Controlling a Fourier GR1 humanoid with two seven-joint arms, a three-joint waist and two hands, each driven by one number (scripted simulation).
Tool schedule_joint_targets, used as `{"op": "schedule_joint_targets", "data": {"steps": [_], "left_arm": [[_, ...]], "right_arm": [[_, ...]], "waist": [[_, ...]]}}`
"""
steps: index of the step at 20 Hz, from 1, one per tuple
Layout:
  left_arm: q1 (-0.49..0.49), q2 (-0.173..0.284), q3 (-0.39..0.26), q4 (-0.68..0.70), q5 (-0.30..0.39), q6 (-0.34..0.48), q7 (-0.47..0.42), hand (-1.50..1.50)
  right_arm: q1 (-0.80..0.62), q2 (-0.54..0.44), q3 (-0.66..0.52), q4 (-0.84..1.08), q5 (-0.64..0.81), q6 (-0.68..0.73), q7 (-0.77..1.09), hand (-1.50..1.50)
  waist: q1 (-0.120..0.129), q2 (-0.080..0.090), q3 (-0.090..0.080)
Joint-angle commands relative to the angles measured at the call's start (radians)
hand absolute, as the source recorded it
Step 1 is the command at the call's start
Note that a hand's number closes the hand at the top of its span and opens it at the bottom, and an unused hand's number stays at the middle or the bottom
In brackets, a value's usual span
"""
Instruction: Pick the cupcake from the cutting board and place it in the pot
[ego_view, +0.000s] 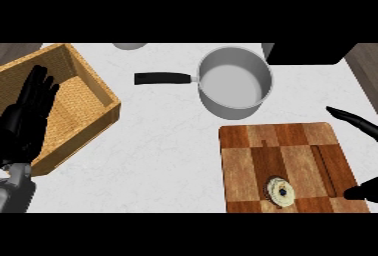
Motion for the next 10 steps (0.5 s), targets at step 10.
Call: {"op": "schedule_joint_targets", "data": {"steps": [10], "left_arm": [[-0.038,-0.072,-0.021,0.032,-0.029,0.01,0.038,0.0]], "right_arm": [[-0.041,-0.037,0.222,-0.374,0.192,0.144,0.558,-1.5]], "waist": [[0.002,0.012,-0.007]]}}
